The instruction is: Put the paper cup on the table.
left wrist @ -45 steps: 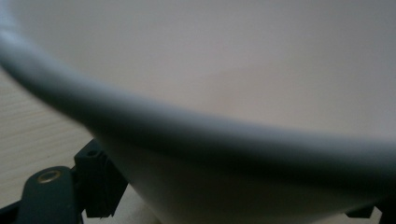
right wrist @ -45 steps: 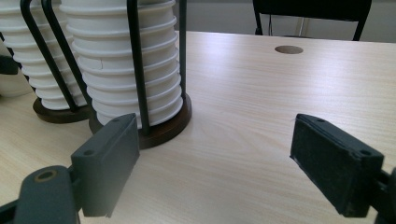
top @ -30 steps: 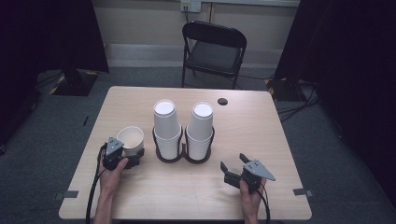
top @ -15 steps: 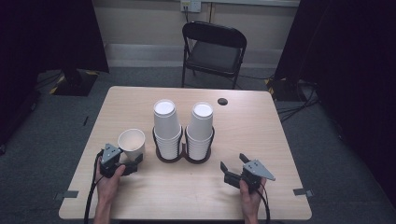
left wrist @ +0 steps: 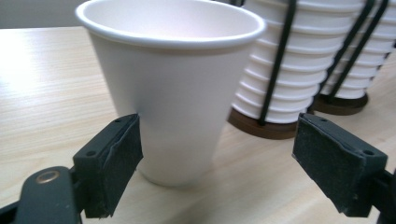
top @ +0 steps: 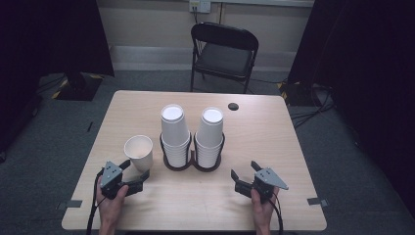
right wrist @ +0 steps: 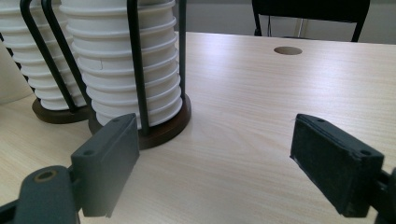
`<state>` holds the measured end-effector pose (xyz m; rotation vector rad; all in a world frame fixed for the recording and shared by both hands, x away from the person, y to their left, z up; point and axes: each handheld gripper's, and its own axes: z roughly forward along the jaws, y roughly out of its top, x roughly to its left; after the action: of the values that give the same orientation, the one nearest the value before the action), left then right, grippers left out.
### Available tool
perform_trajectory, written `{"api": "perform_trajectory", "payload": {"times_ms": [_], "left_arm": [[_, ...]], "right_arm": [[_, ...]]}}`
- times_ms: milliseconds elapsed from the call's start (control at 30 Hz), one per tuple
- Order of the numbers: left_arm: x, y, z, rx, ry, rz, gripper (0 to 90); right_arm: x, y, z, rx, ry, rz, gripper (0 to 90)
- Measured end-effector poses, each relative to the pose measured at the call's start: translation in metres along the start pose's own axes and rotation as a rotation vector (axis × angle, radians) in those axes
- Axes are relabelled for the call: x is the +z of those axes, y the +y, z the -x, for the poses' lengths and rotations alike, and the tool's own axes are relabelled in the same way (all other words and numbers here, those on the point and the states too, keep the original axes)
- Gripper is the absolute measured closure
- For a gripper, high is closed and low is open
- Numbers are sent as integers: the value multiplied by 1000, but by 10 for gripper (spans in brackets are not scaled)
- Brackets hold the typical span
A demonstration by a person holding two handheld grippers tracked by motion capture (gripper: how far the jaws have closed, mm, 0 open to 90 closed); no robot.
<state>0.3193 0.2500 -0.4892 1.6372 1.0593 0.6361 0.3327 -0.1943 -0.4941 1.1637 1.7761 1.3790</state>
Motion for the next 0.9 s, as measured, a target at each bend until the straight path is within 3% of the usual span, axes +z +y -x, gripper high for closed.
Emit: {"api": "perform_trajectory", "payload": {"times_ms": [67, 133, 267, 500, 600, 767, 867, 900], "left_arm": [[-1, -1, 3, 6, -11, 13, 155], [-1, -2, 7, -23, -11, 26, 154], [-5, -3, 16, -3, -22, 19, 154], [-3, -1, 28, 20, -91, 16, 159], [-2, 0, 35, 12, -119, 30, 159], [5, 1, 49, 40, -142, 21, 157], [6, 5, 56, 86, -133, 44, 156], [8, 7, 58, 73, -141, 47, 156]], "right_arm": [[0, 0, 0, 1, 0, 1, 150], [0, 0, 0, 2, 0, 1, 150], [-1, 0, 0, 4, 0, 3, 150], [-1, 0, 0, 2, 1, 4, 150], [-1, 0, 0, 5, 1, 2, 150], [-1, 0, 0, 3, 0, 4, 150], [-1, 0, 0, 2, 0, 4, 150], [-1, 0, 0, 2, 0, 4, 150]]}}
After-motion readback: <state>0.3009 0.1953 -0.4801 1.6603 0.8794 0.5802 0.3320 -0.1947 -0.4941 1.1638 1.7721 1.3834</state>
